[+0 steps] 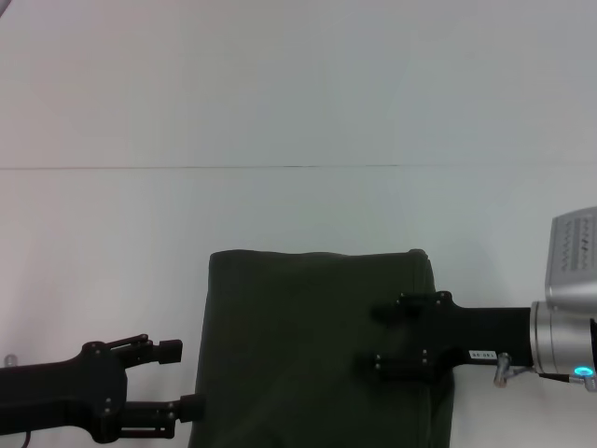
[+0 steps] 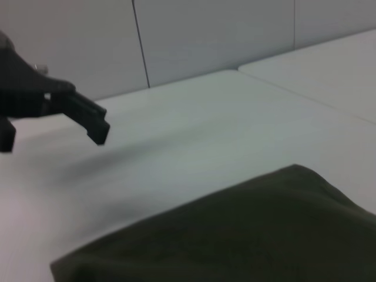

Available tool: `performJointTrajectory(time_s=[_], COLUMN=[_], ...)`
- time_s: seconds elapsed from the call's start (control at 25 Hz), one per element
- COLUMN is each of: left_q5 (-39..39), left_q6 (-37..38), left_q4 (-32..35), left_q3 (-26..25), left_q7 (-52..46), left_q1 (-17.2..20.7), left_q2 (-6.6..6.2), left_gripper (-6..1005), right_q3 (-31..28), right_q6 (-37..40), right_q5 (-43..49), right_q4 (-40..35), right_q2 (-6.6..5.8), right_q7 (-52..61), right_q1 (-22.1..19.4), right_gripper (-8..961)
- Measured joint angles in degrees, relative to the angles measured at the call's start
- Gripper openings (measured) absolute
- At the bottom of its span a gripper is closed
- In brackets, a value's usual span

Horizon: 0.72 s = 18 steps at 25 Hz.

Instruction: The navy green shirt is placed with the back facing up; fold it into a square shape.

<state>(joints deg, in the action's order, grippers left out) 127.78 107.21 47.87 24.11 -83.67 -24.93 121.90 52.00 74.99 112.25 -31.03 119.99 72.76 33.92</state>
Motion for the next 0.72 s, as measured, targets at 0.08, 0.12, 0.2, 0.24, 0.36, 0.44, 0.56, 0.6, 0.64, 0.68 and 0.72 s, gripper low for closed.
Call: performJointTrajectory(time_s=[0.08,0.12,0.2,0.24,0.36,0.44,0.56,0.6,0.64,0.68,0.72], left_q5=[0.00,0.00,-0.03,-0.05,-0.09,-0.09,-0.09,-0.09,-0.09,-0.09,-0.09], left_q6=[0.01,0.02,0.02,0.02,0.05,0.09,0.10,0.10,0.10,0.09,0.07], left_q4=[-0.22,-0.35,-0.57,-0.60,-0.61,-0.60,-0.60,-0.60,-0.59,-0.59,-0.58], left_q3=[-0.04,-0.05,-0.05,-0.05,-0.09,-0.27,-0.43,-0.44,-0.46,-0.47,-0.47], left_q7=[0.00,0.00,0.00,0.00,0.00,0.00,0.00,0.00,0.00,0.00,0.00], left_q1=[0.01,0.01,0.01,0.01,0.00,-0.02,-0.03,-0.03,-0.03,-0.03,-0.04], left_q2=[0.00,-0.01,-0.05,-0.06,-0.08,-0.08,-0.09,-0.09,-0.09,-0.09,-0.09], left_gripper=[934,934,934,934,934,934,934,934,934,934,934], right_q3=[0.38,0.41,0.42,0.45,0.51,0.53,0.55,0.52,0.42,0.32,0.21], right_q6=[-1.21,-1.82,-2.48,-2.68,-3.01,-3.28,-3.98,-4.21,-4.34,-4.45,-4.58], right_q5=[0.00,0.00,0.00,-0.01,-0.01,-0.01,-0.02,-0.02,-0.03,-0.06,-0.09], right_q4=[0.60,1.16,2.07,2.49,2.92,3.07,3.38,3.47,3.55,3.59,3.61], right_q2=[0.01,0.03,0.01,-0.04,-0.05,0.00,-0.03,-0.07,-0.12,-0.13,-0.15], right_q7=[-1.52,-2.57,-3.84,-4.50,-6.34,-7.36,-8.05,-8.47,-8.90,-9.30,-9.71], right_q1=[-0.50,-0.66,-0.76,-0.91,-1.68,-2.30,-3.12,-3.36,-3.60,-3.90,-4.21], right_gripper=[802,802,802,801,801,801,801,801,801,801,801])
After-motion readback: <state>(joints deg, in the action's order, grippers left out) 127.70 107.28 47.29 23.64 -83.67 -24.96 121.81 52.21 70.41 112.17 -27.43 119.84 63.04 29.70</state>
